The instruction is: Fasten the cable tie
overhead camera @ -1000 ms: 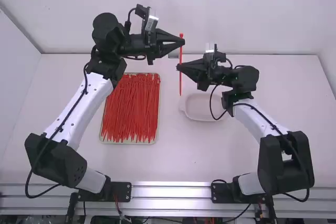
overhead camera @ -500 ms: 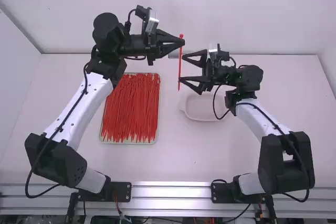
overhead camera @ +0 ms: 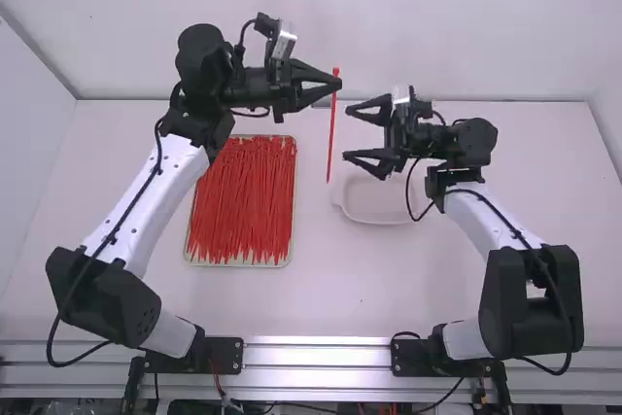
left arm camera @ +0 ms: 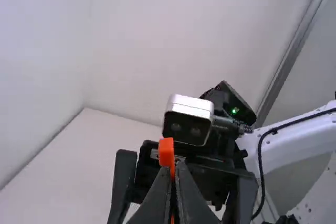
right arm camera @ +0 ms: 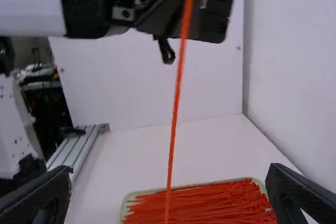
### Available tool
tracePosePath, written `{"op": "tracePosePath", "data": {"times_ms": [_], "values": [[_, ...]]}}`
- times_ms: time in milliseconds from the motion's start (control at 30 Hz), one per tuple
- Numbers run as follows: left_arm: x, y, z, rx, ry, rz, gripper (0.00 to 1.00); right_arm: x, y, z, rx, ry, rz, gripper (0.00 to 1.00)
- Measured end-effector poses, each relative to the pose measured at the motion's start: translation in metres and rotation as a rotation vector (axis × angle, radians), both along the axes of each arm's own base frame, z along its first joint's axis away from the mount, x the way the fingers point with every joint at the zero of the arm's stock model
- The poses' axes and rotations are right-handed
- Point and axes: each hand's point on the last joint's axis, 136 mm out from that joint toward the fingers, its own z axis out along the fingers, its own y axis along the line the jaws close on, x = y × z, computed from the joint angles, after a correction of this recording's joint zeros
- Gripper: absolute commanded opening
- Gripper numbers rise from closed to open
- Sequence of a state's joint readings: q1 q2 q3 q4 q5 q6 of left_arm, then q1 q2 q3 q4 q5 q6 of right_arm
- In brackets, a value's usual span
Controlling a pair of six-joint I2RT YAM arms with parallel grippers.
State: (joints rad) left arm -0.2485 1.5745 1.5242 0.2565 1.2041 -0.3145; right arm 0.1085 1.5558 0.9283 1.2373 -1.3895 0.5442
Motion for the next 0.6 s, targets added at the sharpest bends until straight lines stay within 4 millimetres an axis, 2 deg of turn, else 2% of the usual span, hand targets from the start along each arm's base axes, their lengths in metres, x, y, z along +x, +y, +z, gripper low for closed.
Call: {"op": "tracePosePath", "data": {"times_ms": [133,300,467,600], "values": [[0.001,0.0,-0.005,0.007,0.055,0.0,0.02,-0.006,0.0,-0.004,-0.023,-0.075,0.033,0.98],[0.006,0.001,-0.015,0.022,0.145,0.029,0.02,-0.005,-0.007,-0.01,-0.043,-0.122,0.034,0.98],[0.026,0.005,-0.028,0.025,0.297,0.153,0.02,-0.007,-0.013,-0.013,-0.06,-0.276,0.042,0.98],[0.037,0.009,-0.031,0.008,0.368,0.223,0.02,-0.008,-0.018,-0.015,-0.071,-0.413,0.047,0.98]]}}
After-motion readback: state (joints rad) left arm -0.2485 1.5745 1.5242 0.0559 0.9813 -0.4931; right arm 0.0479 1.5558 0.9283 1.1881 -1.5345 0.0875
